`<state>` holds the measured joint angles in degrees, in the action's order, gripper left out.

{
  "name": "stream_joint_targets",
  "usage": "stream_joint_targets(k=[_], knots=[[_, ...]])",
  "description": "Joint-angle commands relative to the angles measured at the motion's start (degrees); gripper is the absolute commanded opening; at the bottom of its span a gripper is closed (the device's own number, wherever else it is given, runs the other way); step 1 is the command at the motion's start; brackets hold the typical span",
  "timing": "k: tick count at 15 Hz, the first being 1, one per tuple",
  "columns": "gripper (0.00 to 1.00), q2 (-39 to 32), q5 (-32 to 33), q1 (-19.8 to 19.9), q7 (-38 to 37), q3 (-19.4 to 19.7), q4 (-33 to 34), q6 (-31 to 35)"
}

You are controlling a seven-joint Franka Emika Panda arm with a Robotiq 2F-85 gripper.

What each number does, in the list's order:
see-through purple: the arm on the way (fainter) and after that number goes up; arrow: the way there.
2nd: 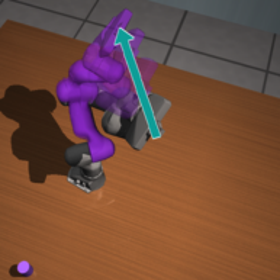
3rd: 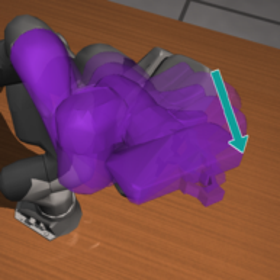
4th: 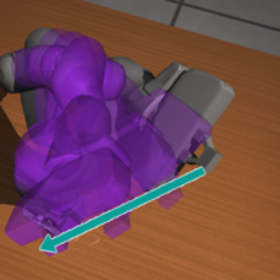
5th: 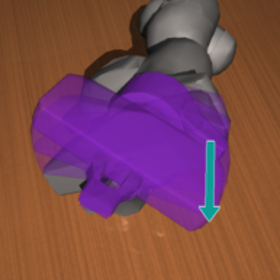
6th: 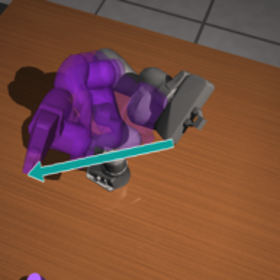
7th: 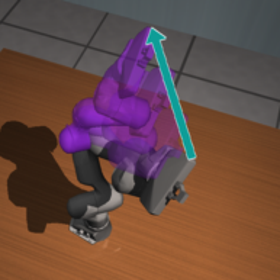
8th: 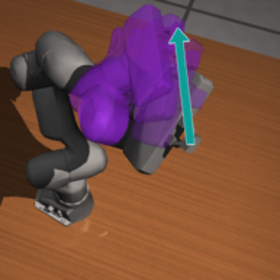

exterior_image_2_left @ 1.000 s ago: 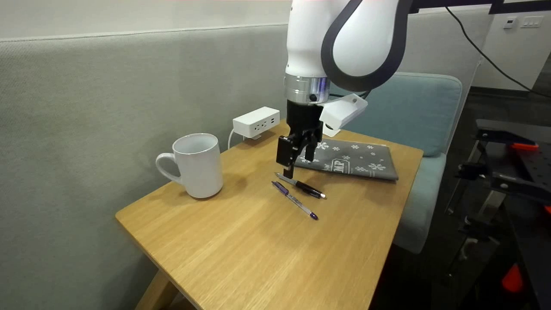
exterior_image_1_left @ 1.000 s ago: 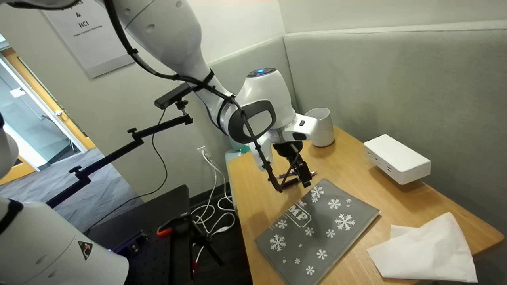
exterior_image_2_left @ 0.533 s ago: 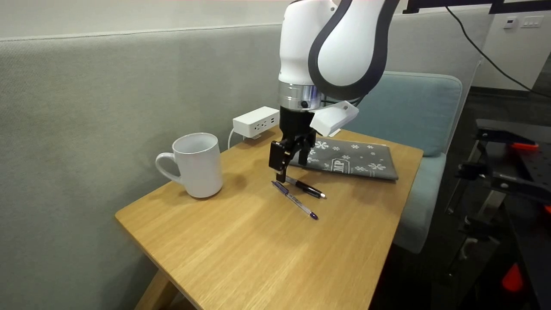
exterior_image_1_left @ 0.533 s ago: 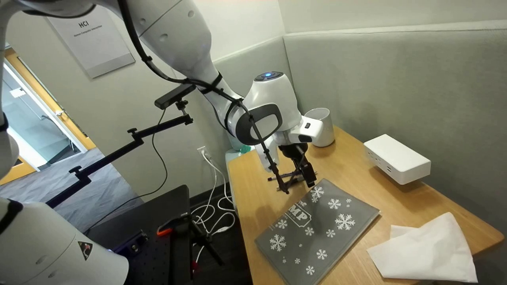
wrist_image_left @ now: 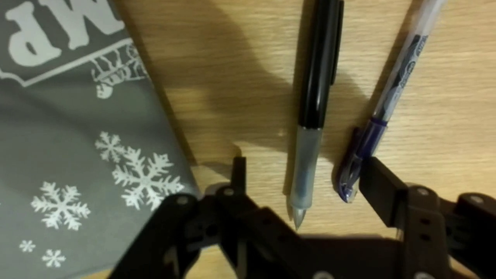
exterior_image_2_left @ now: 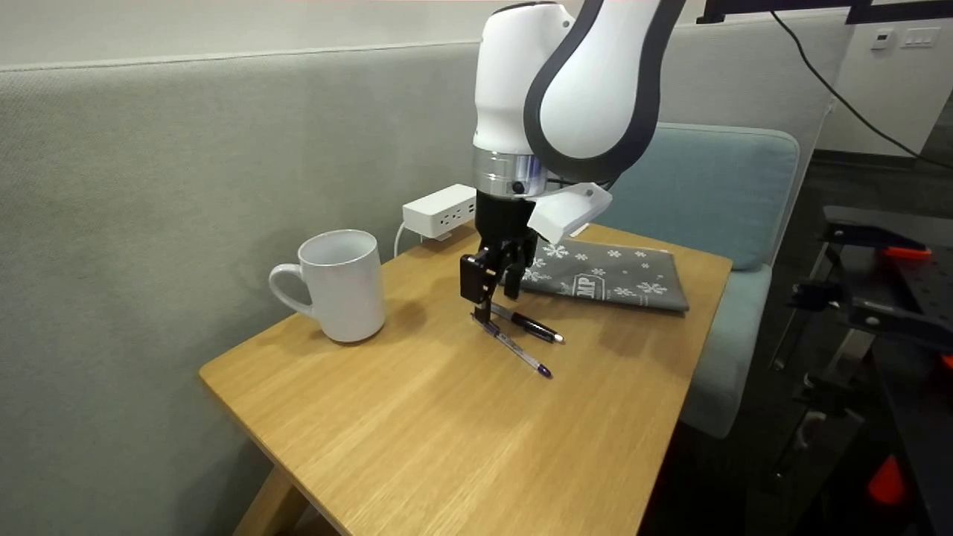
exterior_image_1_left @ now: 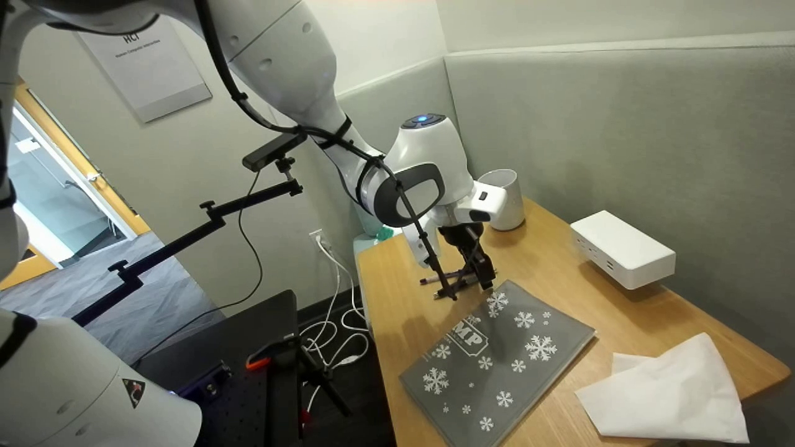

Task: Pick up one pen from the table and put it in the white cup. Open the grey object on the table.

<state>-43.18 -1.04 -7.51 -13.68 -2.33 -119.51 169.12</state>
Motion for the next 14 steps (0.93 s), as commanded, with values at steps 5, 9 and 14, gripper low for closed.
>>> stream_joint_targets(k=[5,9,14], knots=[[0.22,0.01,-1.5,-1.0,1.17,0.09,1.48,-1.65],[0.06,-0.81,-1.52,-1.0,1.19,-0.02,2.47,-2.43],[0.03,-0.59,-1.22,-1.47,1.02,0.42,2.65,-3.32]])
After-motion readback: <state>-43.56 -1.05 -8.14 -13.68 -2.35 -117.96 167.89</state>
